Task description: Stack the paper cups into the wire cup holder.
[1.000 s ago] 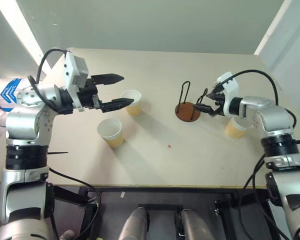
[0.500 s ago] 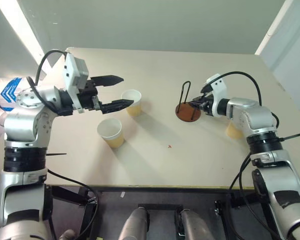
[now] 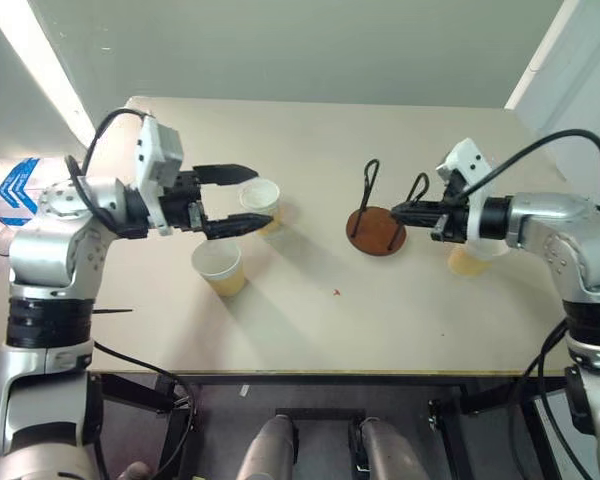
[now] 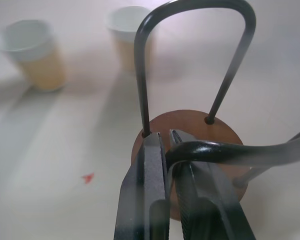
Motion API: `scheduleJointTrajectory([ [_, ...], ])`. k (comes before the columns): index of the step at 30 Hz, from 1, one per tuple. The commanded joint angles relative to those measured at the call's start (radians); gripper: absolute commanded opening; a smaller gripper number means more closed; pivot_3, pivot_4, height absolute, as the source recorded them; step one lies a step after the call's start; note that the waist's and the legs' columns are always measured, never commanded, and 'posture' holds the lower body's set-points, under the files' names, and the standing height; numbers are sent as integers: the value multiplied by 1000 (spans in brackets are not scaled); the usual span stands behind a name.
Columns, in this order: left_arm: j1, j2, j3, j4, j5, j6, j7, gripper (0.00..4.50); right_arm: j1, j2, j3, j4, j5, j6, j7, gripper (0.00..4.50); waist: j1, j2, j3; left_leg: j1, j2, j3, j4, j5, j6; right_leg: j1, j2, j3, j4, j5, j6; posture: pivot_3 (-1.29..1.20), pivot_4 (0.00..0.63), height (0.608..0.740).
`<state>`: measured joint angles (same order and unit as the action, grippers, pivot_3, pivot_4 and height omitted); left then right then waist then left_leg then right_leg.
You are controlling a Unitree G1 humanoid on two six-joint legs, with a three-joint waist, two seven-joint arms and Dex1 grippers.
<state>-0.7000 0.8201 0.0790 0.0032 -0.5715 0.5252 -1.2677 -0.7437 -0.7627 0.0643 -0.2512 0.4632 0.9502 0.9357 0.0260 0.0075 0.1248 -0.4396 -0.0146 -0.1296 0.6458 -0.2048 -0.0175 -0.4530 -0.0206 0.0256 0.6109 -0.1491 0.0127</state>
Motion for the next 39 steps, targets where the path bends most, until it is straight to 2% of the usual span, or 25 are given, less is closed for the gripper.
scheduleJointTrajectory([
  [1, 6, 25, -26, -50, -12, 8, -59, 4500, 22, -27, 45, -122, 25, -24, 51, 16, 0, 0, 0, 0, 0, 0, 0, 0, 0, 0, 0, 0, 0, 0, 0, 0, 150, 740],
  [12, 16, 26, -66, -72, 4, 4, -93, 4500, 42, 25, 219, -78, -71, -161, 80, 16, -2, 0, 0, 0, 0, 0, 1, 3, 2, 1, 0, 1, 0, 0, 0, 0, 150, 740],
  [22, 52, 40, -48, -97, 0, 5, -68, 4500, 80, 25, 286, 55, -186, -277, 103, 16, -1, 0, 0, 0, 1, 0, 1, 2, 2, 1, 0, 1, 0, 0, 0, 0, 150, 740],
  [26, 59, 43, -48, -98, 2, 0, -66, 4500, 113, 11, 269, 55, -188, -276, 114, 1165, 2, -1, -1, 2, 1, 0, 1, 3, 2, 2, 0, 0, 0, 0, 0, 0, 150, 740],
  [31, 56, 37, -53, -89, 3, -4, -69, 4500, 177, -30, 207, 17, -173, -251, 107, 3071, 1, -1, -1, 1, 1, 0, 1, 2, 2, 2, 0, 1, 0, 0, 0, 0, 150, 740],
  [33, 54, 34, -55, -86, 4, -6, -69, 4500, 201, -49, 169, -18, -159, -230, 95, 3696, 1, -1, -1, 1, 1, 0, 1, 2, 2, 2, 0, 1, 0, 0, 0, 0, 150, 740],
  [39, 48, 22, -52, -74, 3, -19, -68, 4500, 273, -162, -10, -190, -76, -119, 85, 3696, 3, -1, -1, 0, 0, 1, 1, 2, 1, 2, 0, 1, -1, -1, 0, 0, 150, 740],
])
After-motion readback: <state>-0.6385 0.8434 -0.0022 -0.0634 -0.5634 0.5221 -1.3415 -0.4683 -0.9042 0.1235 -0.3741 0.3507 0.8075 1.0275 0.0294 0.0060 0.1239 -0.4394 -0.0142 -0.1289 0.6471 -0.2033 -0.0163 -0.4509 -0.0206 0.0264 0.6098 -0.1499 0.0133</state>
